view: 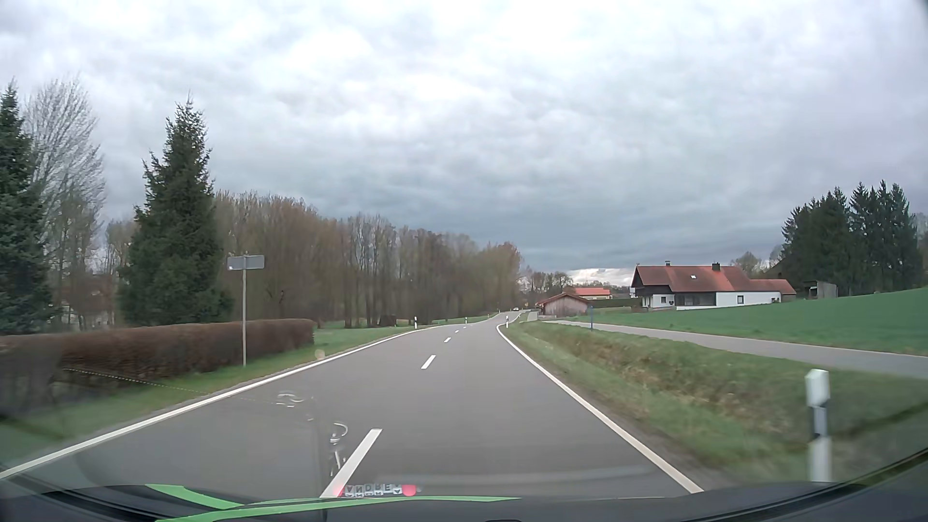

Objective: Follow the waypoints while adhering to traffic rules and regulations

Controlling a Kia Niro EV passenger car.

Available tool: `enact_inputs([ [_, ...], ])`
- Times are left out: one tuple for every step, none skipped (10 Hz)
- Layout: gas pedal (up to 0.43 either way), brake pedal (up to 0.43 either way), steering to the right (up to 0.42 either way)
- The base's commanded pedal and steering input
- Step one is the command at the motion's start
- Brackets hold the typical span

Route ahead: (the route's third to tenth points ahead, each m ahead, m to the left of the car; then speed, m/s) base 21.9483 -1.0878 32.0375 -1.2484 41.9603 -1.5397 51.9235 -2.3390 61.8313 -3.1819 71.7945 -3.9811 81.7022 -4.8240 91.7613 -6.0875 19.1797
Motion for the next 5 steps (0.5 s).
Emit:
enact_inputs([
  [0.059, 0.000, 0.007],
  [0.047, 0.000, 0.007],
  [0.047, 0.000, 0.007],
  [0.047, 0.000, 0.007],
  [0.039, 0.000, 0.007],
])
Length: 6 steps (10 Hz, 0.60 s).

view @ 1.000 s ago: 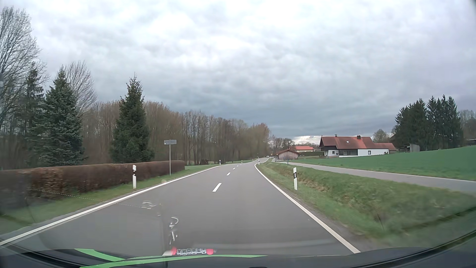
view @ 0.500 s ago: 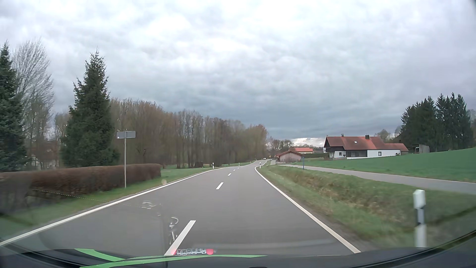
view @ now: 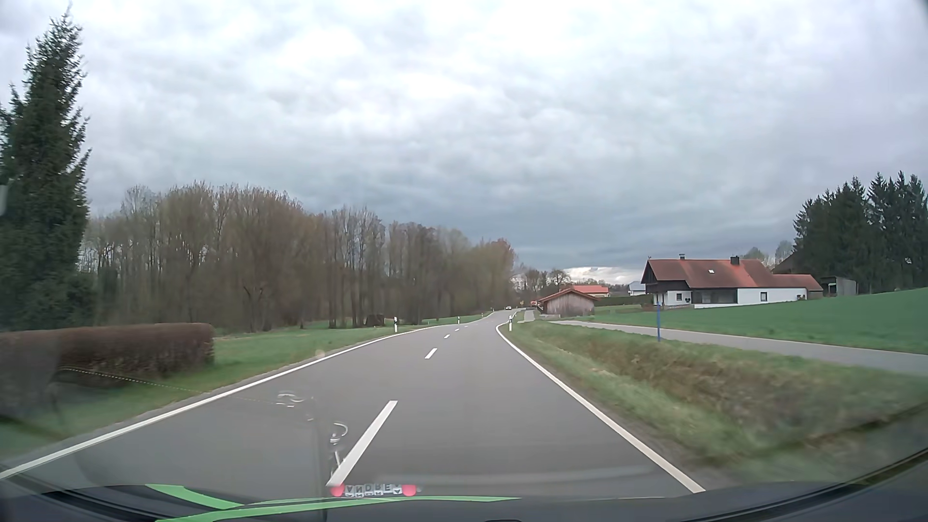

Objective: Follow the waypoints while adhering to traffic rules and regulations

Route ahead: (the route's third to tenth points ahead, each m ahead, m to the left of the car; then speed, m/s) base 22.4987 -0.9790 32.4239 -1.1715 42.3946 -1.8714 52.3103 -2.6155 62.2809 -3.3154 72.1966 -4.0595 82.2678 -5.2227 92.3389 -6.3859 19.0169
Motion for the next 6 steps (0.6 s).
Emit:
enact_inputs([
  [0.039, 0.000, 0.007],
  [0.039, 0.000, 0.007],
  [0.039, 0.000, 0.007],
  [0.039, 0.000, 0.007],
  [0.039, 0.000, 0.007],
  [0.028, 0.000, 0.007],
])
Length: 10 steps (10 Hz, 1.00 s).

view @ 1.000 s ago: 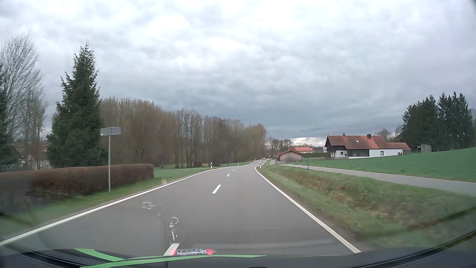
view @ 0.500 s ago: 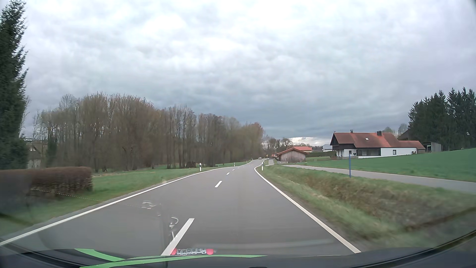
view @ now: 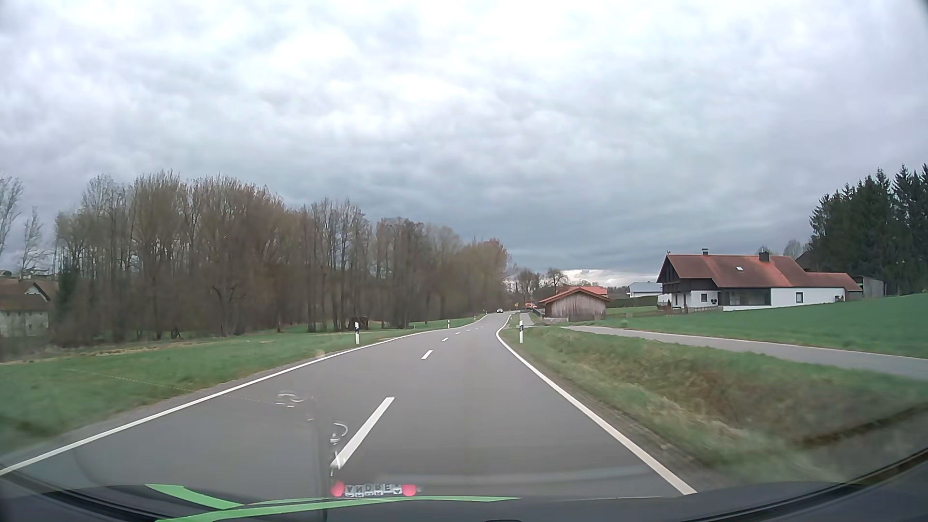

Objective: Follow the waypoints while adhering to traffic rules and regulations

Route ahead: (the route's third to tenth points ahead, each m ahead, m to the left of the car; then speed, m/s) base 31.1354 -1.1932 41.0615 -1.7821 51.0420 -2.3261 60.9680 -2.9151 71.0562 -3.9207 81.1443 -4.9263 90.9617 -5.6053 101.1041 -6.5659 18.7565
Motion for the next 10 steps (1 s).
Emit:
enact_inputs([
  [0.020, 0.000, 0.007],
  [0.008, 0.000, 0.007],
  [0.008, 0.000, 0.007],
  [0.008, 0.000, 0.007],
  [0.000, 0.000, 0.007],
  [0.000, 0.000, 0.007],
  [0.000, 0.000, 0.007],
  [0.000, 0.000, 0.007],
  [0.000, 0.000, 0.007],
  [0.000, 0.000, 0.007],
])
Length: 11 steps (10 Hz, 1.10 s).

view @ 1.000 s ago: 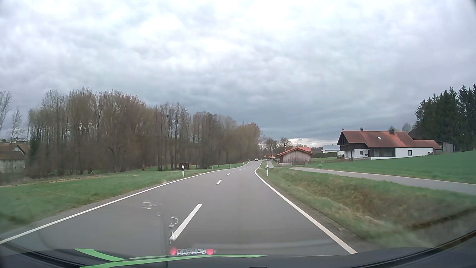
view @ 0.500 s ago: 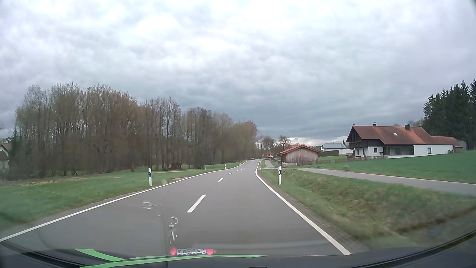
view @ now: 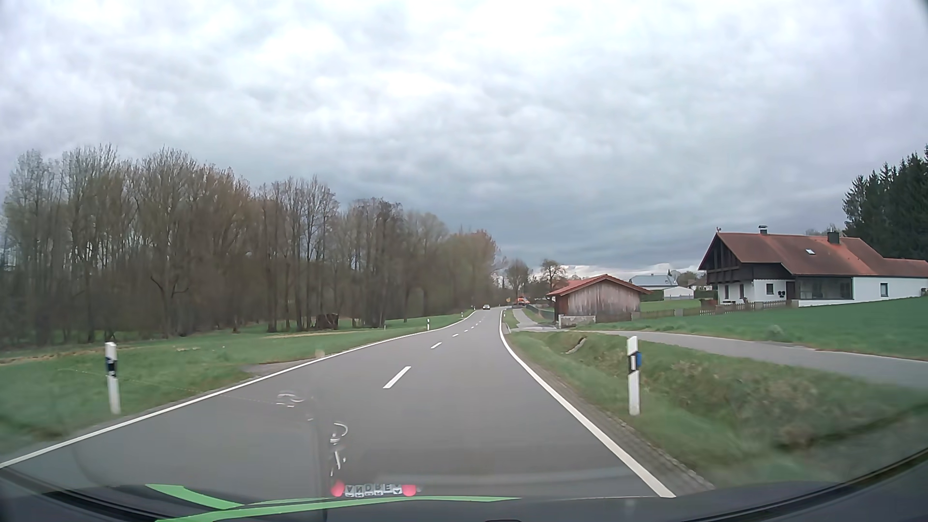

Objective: Follow the waypoints while adhering to traffic rules and regulations

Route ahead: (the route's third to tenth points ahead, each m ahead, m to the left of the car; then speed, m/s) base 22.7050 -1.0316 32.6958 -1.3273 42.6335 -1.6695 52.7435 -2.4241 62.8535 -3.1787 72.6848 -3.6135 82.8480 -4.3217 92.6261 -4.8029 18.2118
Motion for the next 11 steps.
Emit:
enact_inputs([
  [0.000, 0.000, 0.007],
  [0.000, 0.000, 0.007],
  [0.000, 0.000, 0.007],
  [0.000, 0.000, 0.007],
  [0.000, 0.000, 0.007],
  [0.000, 0.000, 0.007],
  [0.000, 0.000, 0.007],
  [0.000, 0.000, 0.008],
  [0.000, 0.000, 0.007],
  [0.000, 0.000, 0.008],
  [0.000, 0.000, 0.008],
])
